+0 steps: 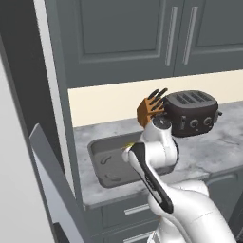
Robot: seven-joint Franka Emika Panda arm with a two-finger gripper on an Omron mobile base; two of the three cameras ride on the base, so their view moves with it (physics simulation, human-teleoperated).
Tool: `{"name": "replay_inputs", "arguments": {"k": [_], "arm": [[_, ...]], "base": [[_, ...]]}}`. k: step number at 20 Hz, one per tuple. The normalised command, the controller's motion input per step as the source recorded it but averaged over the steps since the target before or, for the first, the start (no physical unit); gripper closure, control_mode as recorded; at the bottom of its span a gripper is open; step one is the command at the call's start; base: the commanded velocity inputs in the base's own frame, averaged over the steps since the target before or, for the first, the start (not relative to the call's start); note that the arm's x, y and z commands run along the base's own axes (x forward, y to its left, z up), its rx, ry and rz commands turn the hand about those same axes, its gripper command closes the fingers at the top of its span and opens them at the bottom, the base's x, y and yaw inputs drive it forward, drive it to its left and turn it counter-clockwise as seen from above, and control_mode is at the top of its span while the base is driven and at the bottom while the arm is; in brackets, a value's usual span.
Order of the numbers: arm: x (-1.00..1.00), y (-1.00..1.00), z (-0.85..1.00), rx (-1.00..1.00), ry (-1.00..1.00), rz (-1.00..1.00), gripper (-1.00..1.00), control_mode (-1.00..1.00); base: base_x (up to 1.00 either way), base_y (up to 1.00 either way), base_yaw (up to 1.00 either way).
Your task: Pick the banana and kiwi from the fridge and place them inside the tupperware on the counter.
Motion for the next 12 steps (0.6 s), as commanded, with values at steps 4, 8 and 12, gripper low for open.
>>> {"name": "replay_inputs", "arguments": {"k": [4, 8, 12], "arm": [[0.93, 0.27, -0.28, 0.00, 0.05, 0.00, 1.00, -1.00], [0.72, 0.25, -0.33, 0.00, 0.04, 0.00, 1.00, -1.00], [0.59, 0.22, -0.37, 0.00, 0.08, 0.00, 1.00, -1.00]], "base": [[0.00, 0.00, 0.00], [0.00, 0.00, 0.00], [0.00, 0.00, 0.00]]}}
